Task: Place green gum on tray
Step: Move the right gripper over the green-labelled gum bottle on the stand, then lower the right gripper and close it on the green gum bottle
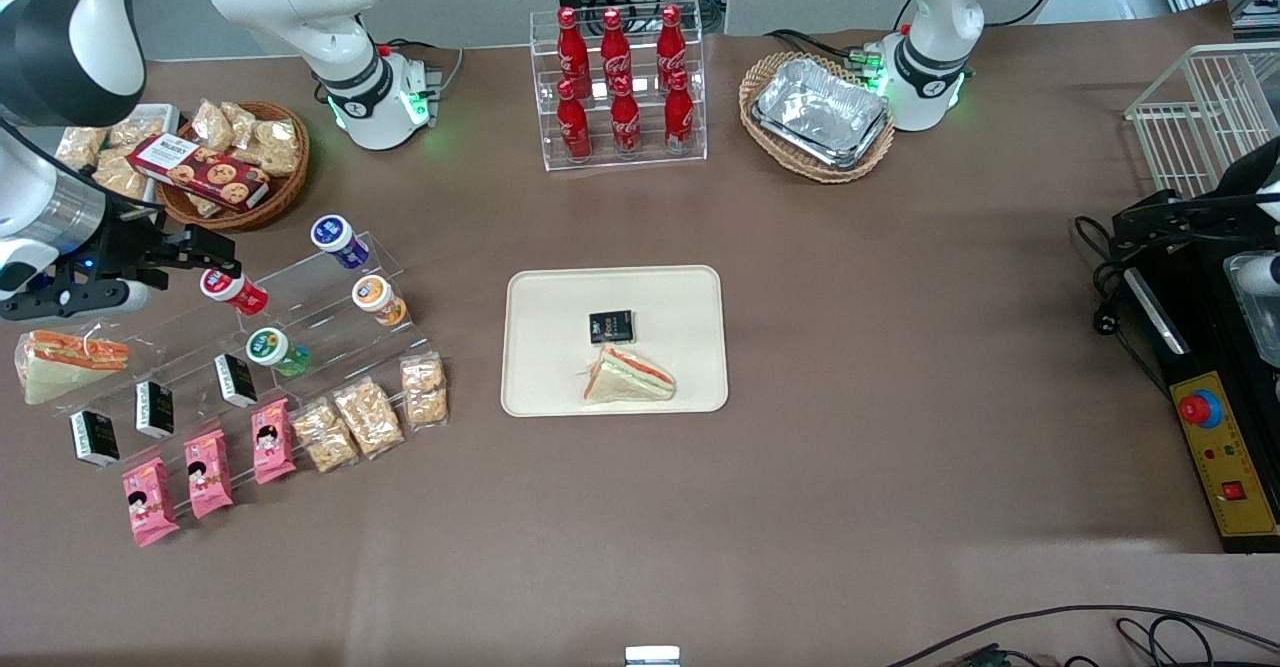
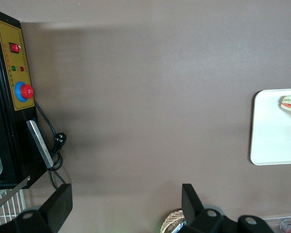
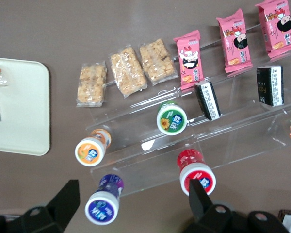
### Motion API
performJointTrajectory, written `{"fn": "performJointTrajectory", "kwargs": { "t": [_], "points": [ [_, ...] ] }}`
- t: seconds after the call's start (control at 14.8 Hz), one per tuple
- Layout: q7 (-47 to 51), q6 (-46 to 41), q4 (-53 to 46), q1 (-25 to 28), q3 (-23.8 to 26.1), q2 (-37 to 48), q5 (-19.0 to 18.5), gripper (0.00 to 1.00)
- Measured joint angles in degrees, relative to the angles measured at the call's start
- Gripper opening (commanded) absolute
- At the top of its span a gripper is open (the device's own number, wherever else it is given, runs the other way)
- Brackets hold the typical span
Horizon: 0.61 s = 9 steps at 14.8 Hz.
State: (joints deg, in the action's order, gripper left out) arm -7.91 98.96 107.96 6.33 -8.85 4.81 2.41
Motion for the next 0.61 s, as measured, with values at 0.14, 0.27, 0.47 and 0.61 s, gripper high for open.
{"fn": "performJointTrajectory", "kwargs": {
  "t": [0.14, 0.27, 0.47, 0.61],
  "points": [
    [-1.62, 3.20, 2.83, -0.28, -0.60, 0.25, -0.03, 1.00],
    [-2.43, 6.03, 5.35, -0.39, -0.72, -0.13, -0.10, 1.00],
    [-2.96, 10.28, 8.06, -0.39, -0.69, -1.70, -1.69, 1.00],
    [-3.97, 12.77, 9.01, -0.39, -0.70, -3.61, -2.54, 1.00]
  ]
}}
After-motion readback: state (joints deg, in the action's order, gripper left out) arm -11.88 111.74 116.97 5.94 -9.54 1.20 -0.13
